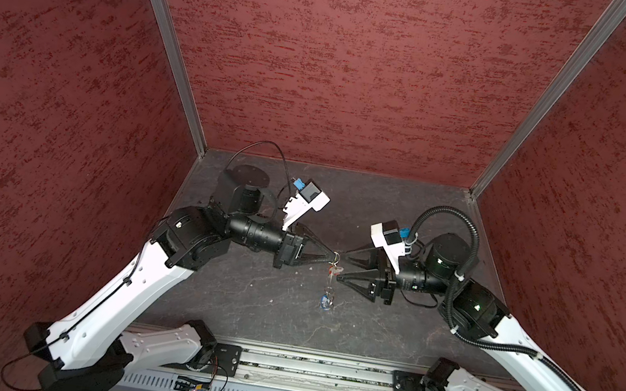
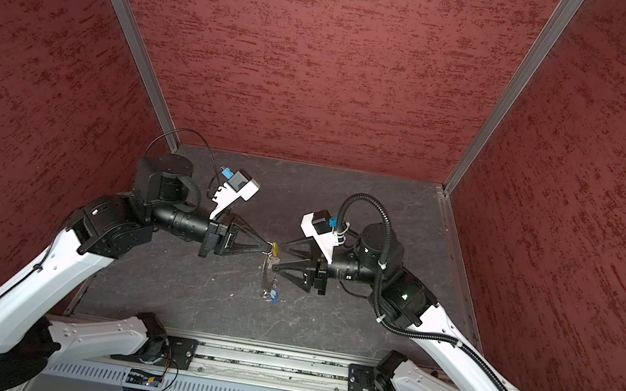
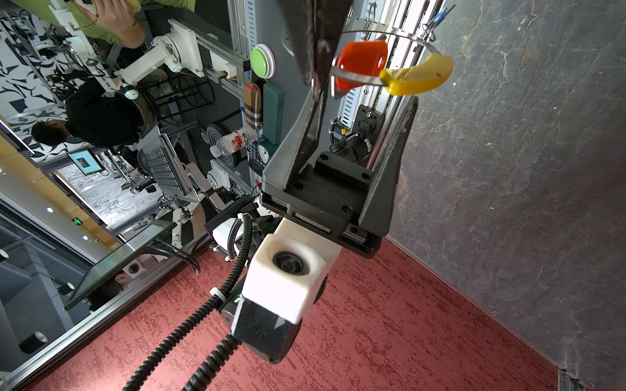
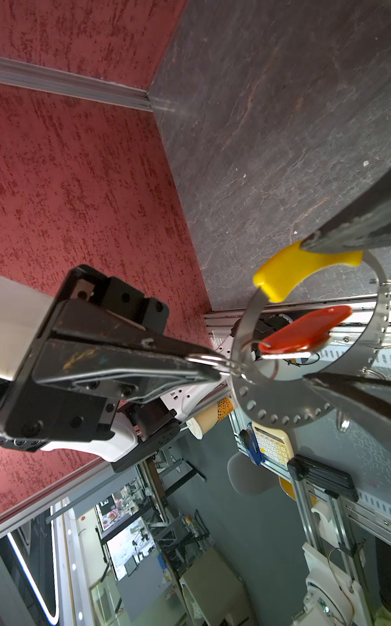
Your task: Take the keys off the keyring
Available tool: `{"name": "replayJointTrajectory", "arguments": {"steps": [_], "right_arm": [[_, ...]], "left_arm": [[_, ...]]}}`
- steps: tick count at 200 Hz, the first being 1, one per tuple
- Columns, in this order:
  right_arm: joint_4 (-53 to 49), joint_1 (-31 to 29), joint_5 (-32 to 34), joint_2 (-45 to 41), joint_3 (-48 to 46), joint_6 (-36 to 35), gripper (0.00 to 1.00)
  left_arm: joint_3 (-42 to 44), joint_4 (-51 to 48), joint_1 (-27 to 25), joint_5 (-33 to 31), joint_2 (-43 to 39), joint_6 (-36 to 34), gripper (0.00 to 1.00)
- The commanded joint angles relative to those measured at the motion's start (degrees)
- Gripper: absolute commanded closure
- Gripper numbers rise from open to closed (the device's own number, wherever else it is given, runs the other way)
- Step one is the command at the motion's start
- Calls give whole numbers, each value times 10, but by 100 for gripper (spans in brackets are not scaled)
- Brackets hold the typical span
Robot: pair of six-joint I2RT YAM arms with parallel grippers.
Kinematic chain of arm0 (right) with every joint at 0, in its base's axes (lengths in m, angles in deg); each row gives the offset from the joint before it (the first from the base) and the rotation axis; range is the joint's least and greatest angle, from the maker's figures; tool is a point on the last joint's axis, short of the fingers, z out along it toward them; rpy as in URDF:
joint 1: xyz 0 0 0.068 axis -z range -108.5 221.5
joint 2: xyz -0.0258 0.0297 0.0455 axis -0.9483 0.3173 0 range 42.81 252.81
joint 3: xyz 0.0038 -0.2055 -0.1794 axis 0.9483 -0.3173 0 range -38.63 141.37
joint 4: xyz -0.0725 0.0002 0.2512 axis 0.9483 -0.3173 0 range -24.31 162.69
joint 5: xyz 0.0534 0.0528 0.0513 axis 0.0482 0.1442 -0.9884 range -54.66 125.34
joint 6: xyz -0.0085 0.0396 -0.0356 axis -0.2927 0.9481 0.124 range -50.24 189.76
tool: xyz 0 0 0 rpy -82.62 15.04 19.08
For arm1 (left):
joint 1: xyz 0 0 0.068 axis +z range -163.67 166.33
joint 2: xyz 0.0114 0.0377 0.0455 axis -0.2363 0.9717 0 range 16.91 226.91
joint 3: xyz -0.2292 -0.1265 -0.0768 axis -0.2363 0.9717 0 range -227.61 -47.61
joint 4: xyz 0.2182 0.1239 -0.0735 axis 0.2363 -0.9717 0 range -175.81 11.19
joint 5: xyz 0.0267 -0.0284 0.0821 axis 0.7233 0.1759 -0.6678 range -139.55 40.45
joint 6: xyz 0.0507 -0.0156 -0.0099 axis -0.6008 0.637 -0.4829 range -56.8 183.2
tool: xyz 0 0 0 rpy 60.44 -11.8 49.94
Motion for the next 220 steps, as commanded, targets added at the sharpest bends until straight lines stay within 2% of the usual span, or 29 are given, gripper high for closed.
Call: {"name": "replayJointTrajectory", "arguments": {"steps": [1,61,103,140,179,220], "right_arm": [[44,-4,-21,-6,-5,-5,43],[61,-5,-52,8,3,-2,49],[62,-6,-53,11,4,0,60],[68,-8,-62,14,5,3,74],[72,-10,-69,19,7,4,78],[78,-12,-72,24,11,4,87]], "left_arm": [[5,24,3,16,-6,3,100],[7,32,6,20,-5,9,100],[9,36,7,22,-6,12,100],[9,37,8,24,-5,13,100],[12,39,9,25,-5,14,100],[15,43,11,25,-5,17,100]]}}
